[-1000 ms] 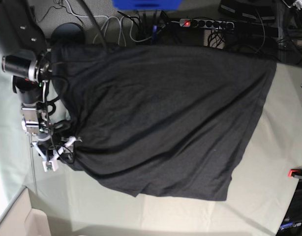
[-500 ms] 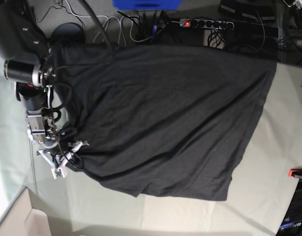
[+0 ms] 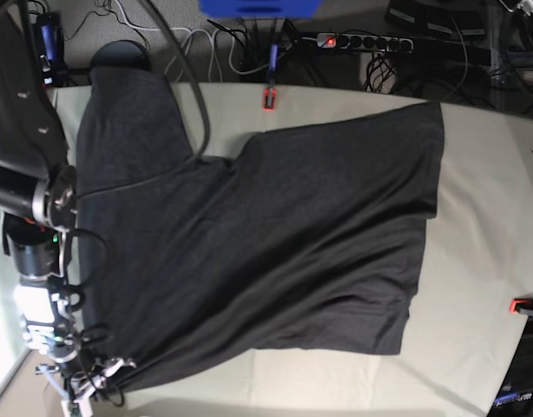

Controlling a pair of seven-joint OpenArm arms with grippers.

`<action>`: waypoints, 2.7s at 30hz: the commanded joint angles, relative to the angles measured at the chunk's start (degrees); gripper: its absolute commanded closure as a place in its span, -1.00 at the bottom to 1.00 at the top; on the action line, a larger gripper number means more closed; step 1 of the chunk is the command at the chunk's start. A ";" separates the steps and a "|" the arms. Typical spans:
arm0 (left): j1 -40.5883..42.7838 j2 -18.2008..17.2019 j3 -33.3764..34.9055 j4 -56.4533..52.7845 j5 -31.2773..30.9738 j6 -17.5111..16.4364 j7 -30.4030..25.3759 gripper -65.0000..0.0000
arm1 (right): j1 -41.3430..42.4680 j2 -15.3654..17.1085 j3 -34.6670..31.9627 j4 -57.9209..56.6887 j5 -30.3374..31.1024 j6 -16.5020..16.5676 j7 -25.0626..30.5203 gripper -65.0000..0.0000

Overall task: Layout the t-shirt on the table in an organized manner, then fold the t-shirt properly
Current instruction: 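Grasp the shirt hem with the right gripper and drag it outward, then grasp two shirt corners with both grippers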

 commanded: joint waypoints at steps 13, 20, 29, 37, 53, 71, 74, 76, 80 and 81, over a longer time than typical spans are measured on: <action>-0.81 2.22 3.20 0.52 -0.27 -0.10 -0.74 -0.40 | -4.59 0.24 0.09 1.10 0.53 -0.50 1.06 -0.54; -0.99 8.37 9.79 -6.25 0.26 -0.01 -1.44 -0.40 | -16.11 2.79 7.74 6.81 0.53 -0.23 0.88 -0.47; -2.04 9.69 14.98 -13.02 0.26 0.25 -1.53 -0.40 | -38.09 0.41 13.80 31.60 0.61 -0.06 -6.94 -0.48; -3.18 9.60 20.69 -17.41 0.26 0.43 -1.53 -0.38 | -52.33 -4.25 13.80 48.39 0.61 -0.06 -7.21 -0.48; -2.83 7.23 22.36 -26.03 0.61 -0.01 -1.53 0.28 | -59.89 -13.83 26.81 61.40 0.44 15.24 -7.29 -0.47; -0.55 7.23 22.28 -12.93 0.61 -0.01 3.13 1.00 | -67.45 -16.73 25.85 65.89 0.61 15.50 -7.21 -0.47; -0.55 6.79 22.19 -9.68 0.70 -0.01 3.13 1.00 | -67.36 -17.26 25.85 65.62 0.61 15.50 -7.21 -0.47; -0.55 5.21 22.19 -8.97 0.44 0.08 3.30 1.00 | -67.45 -18.40 26.29 65.62 0.61 15.50 -7.29 -0.47; -0.99 4.59 20.78 -8.89 0.61 0.08 2.95 1.00 | -67.89 -18.75 26.37 65.18 0.61 15.50 -9.49 -0.47; -0.99 4.59 19.55 -8.80 0.61 0.08 2.95 1.00 | -67.98 -18.75 26.37 65.01 0.61 15.50 -10.72 -0.47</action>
